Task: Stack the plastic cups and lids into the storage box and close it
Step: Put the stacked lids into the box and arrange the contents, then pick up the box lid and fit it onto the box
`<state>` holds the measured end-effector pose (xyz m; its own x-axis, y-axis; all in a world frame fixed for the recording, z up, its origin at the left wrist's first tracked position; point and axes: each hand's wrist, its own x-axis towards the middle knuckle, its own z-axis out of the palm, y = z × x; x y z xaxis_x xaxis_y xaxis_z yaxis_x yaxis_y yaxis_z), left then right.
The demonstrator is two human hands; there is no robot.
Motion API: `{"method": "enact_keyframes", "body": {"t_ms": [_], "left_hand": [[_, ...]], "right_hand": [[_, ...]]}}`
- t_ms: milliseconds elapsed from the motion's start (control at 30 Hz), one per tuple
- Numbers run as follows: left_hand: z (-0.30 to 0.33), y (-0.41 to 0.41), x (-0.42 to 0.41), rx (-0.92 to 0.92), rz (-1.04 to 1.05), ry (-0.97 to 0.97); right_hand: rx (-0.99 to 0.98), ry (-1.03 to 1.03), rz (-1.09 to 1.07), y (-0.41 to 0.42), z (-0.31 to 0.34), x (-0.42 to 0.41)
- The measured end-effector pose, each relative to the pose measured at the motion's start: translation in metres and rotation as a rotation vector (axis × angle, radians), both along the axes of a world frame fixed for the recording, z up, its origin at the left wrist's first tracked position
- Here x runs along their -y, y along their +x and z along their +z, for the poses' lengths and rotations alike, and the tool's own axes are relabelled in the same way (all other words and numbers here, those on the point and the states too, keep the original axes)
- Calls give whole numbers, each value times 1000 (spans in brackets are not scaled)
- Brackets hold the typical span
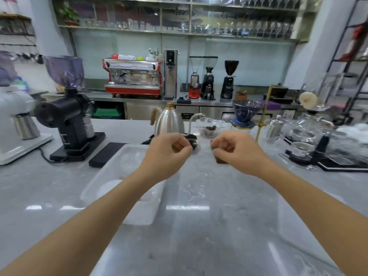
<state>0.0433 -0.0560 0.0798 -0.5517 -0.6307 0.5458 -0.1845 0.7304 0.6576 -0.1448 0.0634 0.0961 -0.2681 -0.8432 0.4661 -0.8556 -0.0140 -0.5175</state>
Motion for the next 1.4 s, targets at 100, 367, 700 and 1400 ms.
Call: {"method": "enact_keyframes", "body": {"t_ms": [100, 367, 700, 1400], "left_hand": [[-8, -32, -27, 49, -87, 22], [-51, -104, -73, 201, -292, 151], [-105, -167, -120, 322, -394, 210], [-139, -184, -153, 494, -355, -4]], "right_hand": [[21, 8, -100, -25, -11, -30], [135, 23, -317, -87, -43, -115], [235, -60, -825, -143, -98, -206], [200, 307, -1018, -132, -155, -218]]}}
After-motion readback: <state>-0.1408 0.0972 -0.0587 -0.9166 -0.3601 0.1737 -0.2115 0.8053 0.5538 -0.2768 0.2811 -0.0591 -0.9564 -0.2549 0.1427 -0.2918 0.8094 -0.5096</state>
